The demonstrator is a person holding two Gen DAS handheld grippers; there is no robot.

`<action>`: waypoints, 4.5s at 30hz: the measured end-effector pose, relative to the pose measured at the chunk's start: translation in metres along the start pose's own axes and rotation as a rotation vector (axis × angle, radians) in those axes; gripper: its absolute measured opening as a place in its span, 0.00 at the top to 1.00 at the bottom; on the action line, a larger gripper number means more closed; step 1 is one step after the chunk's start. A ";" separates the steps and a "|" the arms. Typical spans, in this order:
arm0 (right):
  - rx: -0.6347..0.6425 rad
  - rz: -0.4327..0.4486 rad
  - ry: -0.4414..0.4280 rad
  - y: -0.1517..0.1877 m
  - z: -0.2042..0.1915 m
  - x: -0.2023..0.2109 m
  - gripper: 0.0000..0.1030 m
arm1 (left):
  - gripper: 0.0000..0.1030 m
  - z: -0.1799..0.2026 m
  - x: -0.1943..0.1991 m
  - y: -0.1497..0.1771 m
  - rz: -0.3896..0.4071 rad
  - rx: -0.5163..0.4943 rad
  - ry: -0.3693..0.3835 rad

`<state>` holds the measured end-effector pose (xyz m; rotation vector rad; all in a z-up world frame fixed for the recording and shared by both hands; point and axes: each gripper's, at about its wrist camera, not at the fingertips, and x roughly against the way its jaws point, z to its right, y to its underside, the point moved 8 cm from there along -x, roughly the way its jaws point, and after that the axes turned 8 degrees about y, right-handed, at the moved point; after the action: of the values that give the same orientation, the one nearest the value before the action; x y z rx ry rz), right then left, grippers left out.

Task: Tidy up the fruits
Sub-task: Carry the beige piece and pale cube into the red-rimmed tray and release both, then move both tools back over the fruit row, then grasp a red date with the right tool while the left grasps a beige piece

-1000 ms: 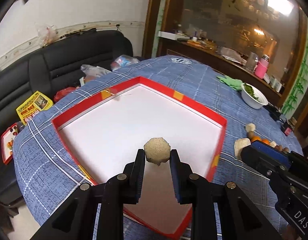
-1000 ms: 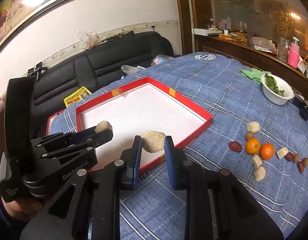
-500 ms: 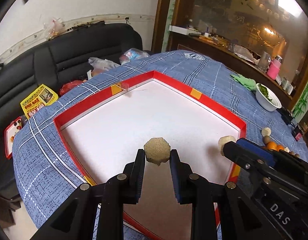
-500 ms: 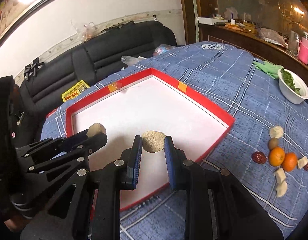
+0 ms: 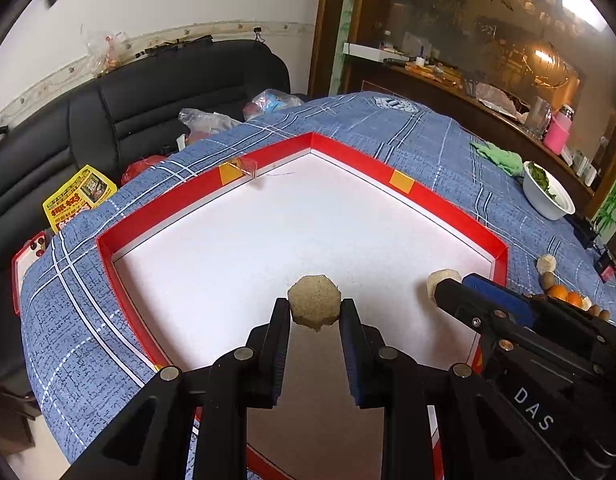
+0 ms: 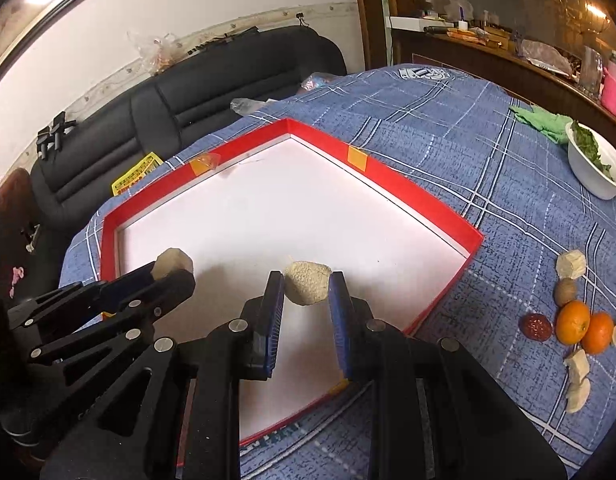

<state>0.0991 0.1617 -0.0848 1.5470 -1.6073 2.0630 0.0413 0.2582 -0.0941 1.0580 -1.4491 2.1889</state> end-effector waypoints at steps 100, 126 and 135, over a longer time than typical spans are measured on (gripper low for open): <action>-0.273 -0.076 0.376 0.087 0.342 0.069 0.88 | 0.26 0.281 -0.047 0.081 -0.178 -0.369 0.395; -0.290 -0.077 0.368 0.081 0.343 0.065 0.85 | 0.46 0.285 -0.054 0.073 -0.165 -0.368 0.365; -0.343 -0.040 0.311 0.089 0.334 0.082 0.85 | 0.77 0.302 -0.061 0.074 -0.154 -0.469 0.308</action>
<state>0.2177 -0.1725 -0.1080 1.0780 -1.6813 1.7795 0.1602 -0.0337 -0.1218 0.6166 -1.5651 1.6923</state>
